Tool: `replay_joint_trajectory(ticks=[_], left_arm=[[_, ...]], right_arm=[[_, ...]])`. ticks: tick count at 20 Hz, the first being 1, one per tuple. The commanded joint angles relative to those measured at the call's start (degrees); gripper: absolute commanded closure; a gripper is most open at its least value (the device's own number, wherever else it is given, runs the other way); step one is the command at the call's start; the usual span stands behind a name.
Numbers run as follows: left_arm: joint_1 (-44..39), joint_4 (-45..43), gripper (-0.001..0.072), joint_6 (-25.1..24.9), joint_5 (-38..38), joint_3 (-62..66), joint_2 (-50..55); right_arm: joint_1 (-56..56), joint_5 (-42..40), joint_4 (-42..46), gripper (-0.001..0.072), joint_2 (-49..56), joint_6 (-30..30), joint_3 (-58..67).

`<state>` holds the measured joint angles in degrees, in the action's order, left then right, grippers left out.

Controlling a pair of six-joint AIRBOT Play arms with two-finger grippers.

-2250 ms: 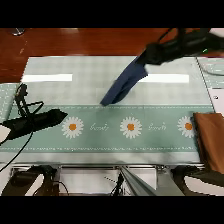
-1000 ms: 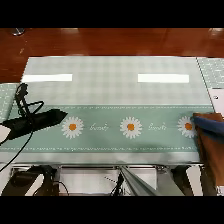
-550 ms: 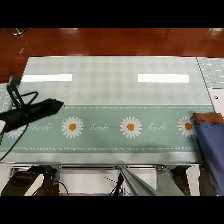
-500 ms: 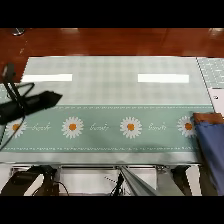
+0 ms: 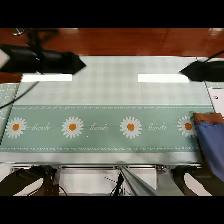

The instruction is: Fold the shirts.

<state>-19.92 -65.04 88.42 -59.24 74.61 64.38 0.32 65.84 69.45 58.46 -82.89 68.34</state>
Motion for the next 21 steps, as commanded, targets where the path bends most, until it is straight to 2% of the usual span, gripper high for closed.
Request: replay_joint_trajectory(ticks=[1,2,6,21], left_arm=[[-4.2,-18.0,0.0684,10.2,-2.5,-7.0,3.1],[-2.8,-18.8,0.0684,10.7,-2.9,-9.2,3.1],[0.4,-18.8,0.0683,10.7,-5.9,-9.7,3.0],[0.5,-18.8,0.0683,10.7,-5.8,-9.7,3.2]], right_arm=[[13.0,2.3,29.8,0.0682,9.2,-23.0,-2.1],[12.7,2.8,31.0,0.0682,11.5,-25.7,-2.1],[12.5,3.7,30.8,0.0682,14.2,-26.0,-2.1],[12.5,4.7,31.0,0.0682,14.2,-25.9,-2.1]])
